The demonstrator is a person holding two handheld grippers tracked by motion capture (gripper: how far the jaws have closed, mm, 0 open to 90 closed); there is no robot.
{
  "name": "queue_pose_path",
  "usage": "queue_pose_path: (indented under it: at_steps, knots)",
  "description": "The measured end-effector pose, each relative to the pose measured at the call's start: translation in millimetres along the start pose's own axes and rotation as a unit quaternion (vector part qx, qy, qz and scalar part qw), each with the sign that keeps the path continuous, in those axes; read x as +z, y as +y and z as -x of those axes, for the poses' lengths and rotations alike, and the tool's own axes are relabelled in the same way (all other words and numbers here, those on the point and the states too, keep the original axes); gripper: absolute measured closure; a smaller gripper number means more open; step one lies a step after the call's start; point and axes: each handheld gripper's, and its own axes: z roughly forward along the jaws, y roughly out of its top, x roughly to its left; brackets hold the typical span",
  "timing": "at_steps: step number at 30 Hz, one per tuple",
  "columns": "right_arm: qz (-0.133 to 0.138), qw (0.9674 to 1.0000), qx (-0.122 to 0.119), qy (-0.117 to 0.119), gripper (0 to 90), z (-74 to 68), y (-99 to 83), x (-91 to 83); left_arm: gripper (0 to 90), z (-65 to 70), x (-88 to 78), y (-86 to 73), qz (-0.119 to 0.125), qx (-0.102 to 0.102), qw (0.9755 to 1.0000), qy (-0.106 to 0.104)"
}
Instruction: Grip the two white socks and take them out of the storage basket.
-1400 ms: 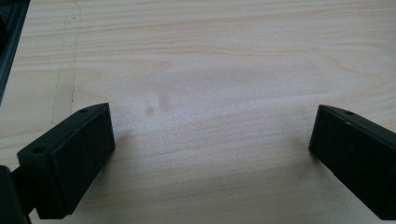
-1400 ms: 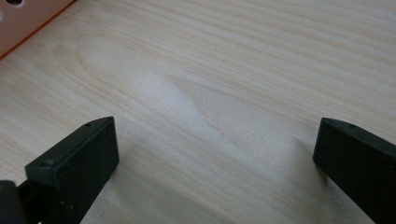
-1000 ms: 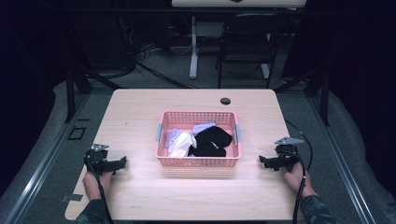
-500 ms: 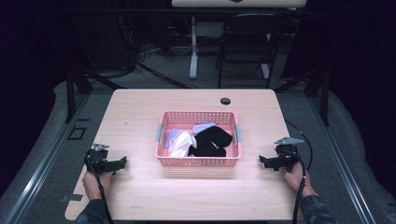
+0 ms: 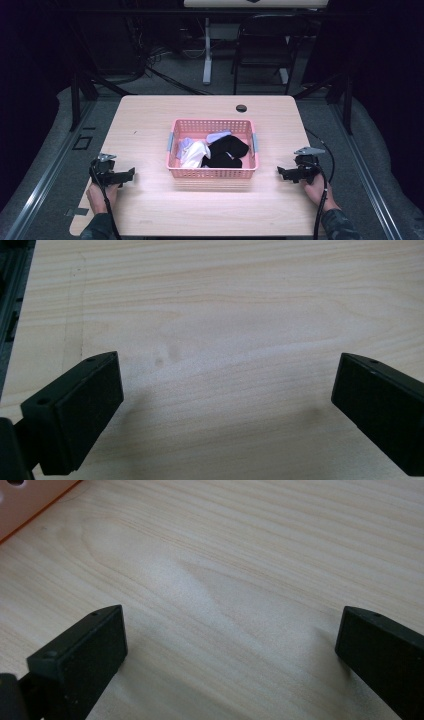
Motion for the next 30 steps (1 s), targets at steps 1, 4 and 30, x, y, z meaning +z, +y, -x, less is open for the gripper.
queue_pose_path:
  at_steps: [1,4,30]
  knots:
    - [0.001,1.0,0.0,0.0,0.0,0.0,-0.1,0.1,0.3,0.3,-0.7,0.9,0.001,0.002,1.0,0.0]
    - [0.001,1.0,0.0,0.0,0.0,0.0,-0.1,0.1,0.4,1.1,-4.1,3.7,0.004,0.004,1.0,-0.001]
    - [0.001,1.0,0.0,0.0,0.0,0.0,-0.1,0.1,0.4,17.5,-34.0,34.5,0.002,0.015,0.9991,-0.04]
